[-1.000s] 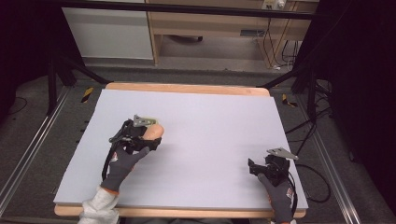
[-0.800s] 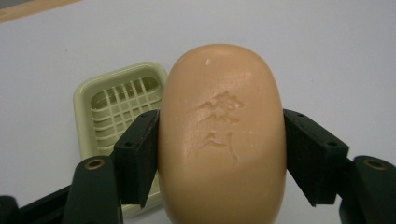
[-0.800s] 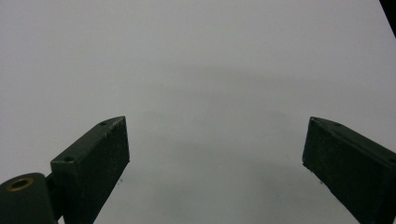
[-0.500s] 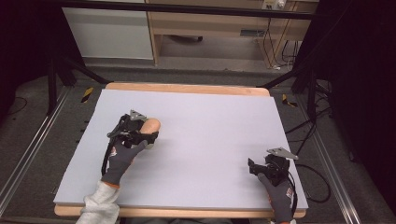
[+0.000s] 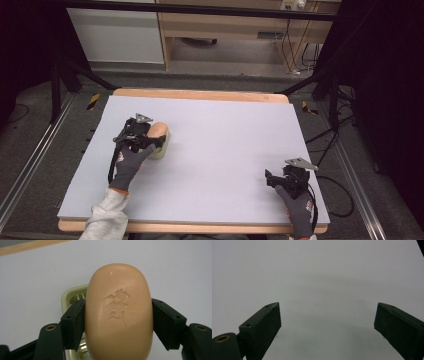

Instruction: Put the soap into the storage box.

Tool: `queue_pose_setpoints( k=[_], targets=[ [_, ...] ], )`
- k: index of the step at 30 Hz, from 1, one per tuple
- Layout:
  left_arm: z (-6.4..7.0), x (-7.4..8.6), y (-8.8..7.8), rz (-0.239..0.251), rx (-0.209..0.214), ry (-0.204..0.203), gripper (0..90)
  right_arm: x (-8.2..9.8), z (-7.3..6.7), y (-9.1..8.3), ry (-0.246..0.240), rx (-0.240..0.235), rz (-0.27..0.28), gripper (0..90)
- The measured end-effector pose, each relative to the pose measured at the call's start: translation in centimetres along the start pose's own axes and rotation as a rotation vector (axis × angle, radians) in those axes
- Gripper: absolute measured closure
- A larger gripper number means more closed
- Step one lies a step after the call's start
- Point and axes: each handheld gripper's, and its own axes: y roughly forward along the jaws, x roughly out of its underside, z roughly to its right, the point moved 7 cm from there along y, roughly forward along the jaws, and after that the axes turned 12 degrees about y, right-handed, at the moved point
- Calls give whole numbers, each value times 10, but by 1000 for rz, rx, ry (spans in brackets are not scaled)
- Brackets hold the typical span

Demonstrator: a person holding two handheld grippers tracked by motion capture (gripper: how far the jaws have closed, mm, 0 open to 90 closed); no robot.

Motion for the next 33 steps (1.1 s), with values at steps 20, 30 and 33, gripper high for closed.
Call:
queue_pose_setpoints(
  k=[20,30,33],
  targets=[
    [-12,17,22,-57,-18,-25,317,0,0,1,-1,1,-2,73],
    [-13,22,29,-76,-22,-25,317,0,-1,2,-5,2,-5,72],
    [-13,24,31,-84,-23,-27,317,1,-1,2,2,4,-8,72]
  ],
)
